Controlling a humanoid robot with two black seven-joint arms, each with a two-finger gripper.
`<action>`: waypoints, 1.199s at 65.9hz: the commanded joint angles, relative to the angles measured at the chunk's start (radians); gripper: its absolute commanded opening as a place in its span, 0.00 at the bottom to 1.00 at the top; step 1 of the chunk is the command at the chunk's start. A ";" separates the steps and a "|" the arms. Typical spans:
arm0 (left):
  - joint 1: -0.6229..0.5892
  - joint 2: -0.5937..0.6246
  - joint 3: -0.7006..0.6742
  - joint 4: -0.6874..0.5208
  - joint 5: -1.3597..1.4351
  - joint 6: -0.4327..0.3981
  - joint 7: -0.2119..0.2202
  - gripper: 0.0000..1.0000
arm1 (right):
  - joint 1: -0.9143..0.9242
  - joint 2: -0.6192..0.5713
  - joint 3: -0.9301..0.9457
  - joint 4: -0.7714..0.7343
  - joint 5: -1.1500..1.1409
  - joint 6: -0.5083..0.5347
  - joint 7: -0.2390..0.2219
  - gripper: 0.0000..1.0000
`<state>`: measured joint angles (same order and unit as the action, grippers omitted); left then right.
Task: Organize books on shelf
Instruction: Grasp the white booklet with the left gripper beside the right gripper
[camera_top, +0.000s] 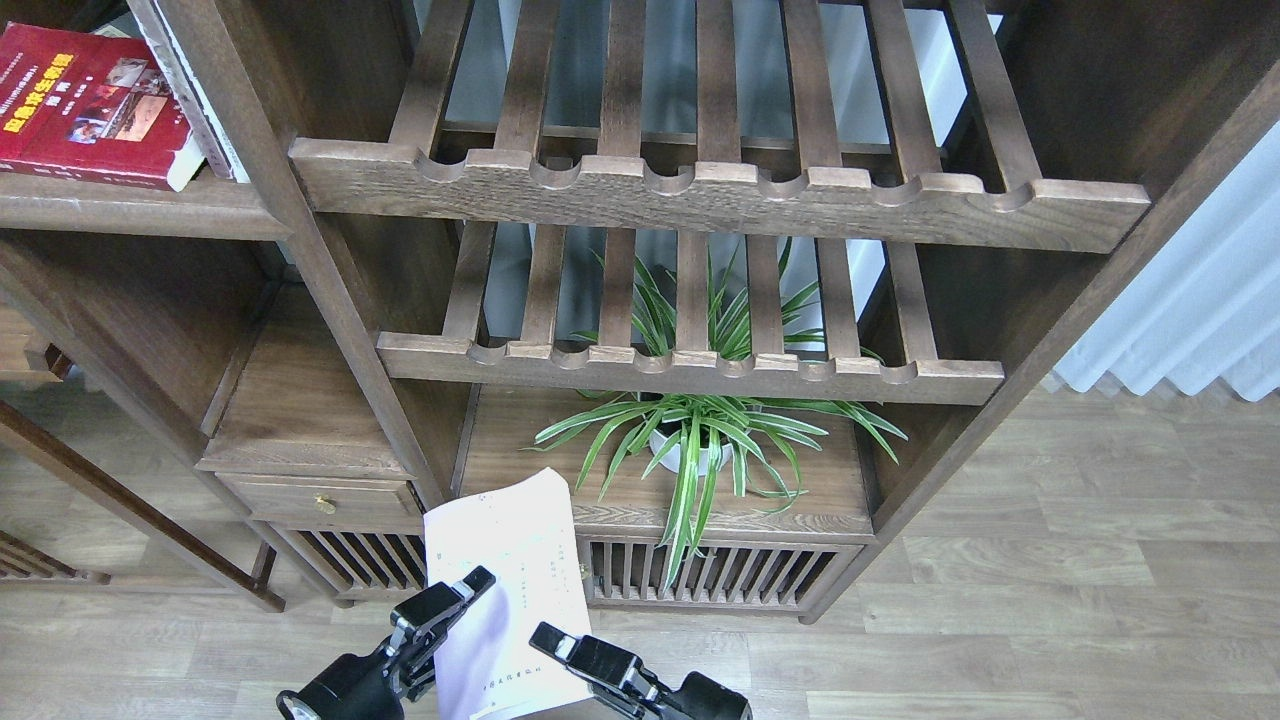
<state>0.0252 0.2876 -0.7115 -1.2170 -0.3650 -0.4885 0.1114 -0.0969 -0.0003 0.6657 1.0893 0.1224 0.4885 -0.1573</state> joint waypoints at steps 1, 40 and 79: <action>0.001 0.014 -0.002 -0.001 0.000 0.000 0.001 0.10 | 0.002 0.000 0.003 0.000 0.003 0.000 0.002 0.08; 0.053 0.102 -0.028 0.021 0.035 0.000 -0.002 0.83 | 0.000 0.000 0.005 0.001 0.005 0.000 0.004 0.06; 0.033 0.033 -0.014 0.016 0.040 0.000 0.002 0.83 | 0.000 0.000 0.003 0.001 0.005 0.000 0.004 0.06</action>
<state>0.0603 0.3414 -0.7263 -1.2006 -0.3263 -0.4885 0.1120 -0.0965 0.0000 0.6691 1.0907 0.1273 0.4888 -0.1534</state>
